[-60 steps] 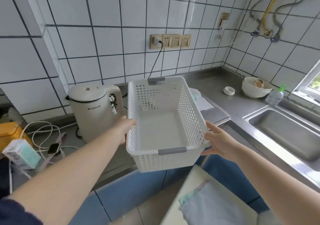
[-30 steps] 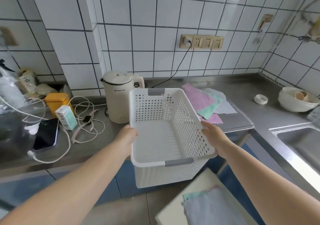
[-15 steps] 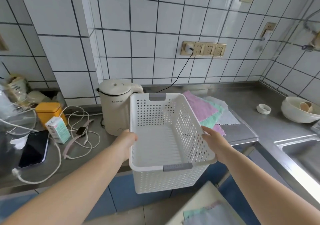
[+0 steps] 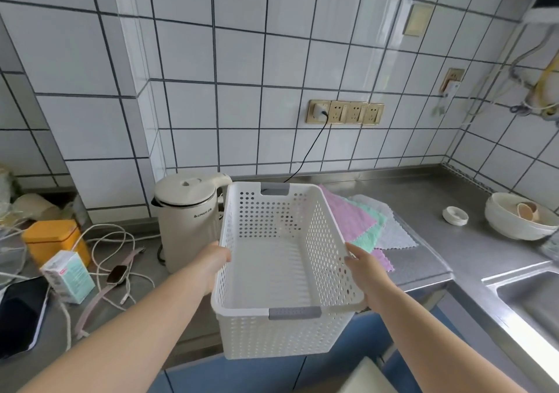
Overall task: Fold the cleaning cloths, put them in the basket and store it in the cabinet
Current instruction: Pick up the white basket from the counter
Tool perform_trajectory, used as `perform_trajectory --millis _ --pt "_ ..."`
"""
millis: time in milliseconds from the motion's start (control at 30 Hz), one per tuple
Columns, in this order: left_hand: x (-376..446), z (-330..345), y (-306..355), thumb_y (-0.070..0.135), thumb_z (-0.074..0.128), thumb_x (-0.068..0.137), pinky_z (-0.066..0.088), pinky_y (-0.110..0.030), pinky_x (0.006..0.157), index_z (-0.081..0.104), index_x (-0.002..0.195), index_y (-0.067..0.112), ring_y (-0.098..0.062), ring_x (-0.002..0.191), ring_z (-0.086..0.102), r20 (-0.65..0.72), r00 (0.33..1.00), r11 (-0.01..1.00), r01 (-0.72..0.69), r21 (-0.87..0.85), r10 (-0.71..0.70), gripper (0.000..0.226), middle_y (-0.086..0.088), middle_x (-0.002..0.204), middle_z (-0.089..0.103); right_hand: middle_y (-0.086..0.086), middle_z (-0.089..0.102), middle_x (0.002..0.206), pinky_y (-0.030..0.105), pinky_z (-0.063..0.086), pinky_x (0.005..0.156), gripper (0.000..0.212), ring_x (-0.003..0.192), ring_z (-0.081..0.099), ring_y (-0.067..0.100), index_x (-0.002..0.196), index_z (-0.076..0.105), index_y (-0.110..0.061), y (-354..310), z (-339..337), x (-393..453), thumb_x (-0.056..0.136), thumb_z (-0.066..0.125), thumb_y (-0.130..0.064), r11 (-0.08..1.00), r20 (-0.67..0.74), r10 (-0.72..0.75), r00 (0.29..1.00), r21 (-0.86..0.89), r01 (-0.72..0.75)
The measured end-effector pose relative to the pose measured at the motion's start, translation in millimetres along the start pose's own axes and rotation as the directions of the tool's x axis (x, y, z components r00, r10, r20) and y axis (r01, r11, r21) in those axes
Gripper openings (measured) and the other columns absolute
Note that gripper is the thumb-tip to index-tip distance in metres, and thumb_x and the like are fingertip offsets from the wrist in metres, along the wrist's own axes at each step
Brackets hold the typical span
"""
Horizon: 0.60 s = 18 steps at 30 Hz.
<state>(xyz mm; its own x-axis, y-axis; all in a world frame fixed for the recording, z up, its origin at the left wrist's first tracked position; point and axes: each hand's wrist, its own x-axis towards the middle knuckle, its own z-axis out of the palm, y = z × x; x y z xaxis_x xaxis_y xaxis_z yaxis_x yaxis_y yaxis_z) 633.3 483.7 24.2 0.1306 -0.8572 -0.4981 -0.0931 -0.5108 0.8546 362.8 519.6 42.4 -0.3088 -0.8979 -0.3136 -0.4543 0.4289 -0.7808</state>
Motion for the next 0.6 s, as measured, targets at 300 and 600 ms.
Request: perform_trajectory --millis 300,600 --pt "17 -6 11 -0.003 0.043 0.091 0.047 -0.037 0.070 0.052 0.111 0.009 -0.032 0.085 0.058 0.034 0.999 0.997 0.003 -0.072 -0.001 0.024 -0.015 0.097 0.061 -0.003 0.049 0.060 0.018 0.024 0.037 0.045 0.043 0.029 0.009 0.142 0.039 -0.022 -18 12 23 0.098 0.036 -0.010 1.000 -0.044 -0.006 0.999 0.028 0.007" --pt "28 -12 8 -0.005 0.046 0.087 0.049 -0.032 0.067 0.058 0.100 0.007 -0.032 0.079 0.060 -0.061 0.998 0.991 -0.040 -0.125 0.032 0.022 -0.013 0.081 0.062 0.000 0.056 0.075 0.024 0.029 0.046 0.046 0.049 0.036 0.012 0.142 0.039 -0.019 -27 24 35 0.098 0.035 -0.010 0.997 -0.061 -0.040 0.997 0.059 0.044"
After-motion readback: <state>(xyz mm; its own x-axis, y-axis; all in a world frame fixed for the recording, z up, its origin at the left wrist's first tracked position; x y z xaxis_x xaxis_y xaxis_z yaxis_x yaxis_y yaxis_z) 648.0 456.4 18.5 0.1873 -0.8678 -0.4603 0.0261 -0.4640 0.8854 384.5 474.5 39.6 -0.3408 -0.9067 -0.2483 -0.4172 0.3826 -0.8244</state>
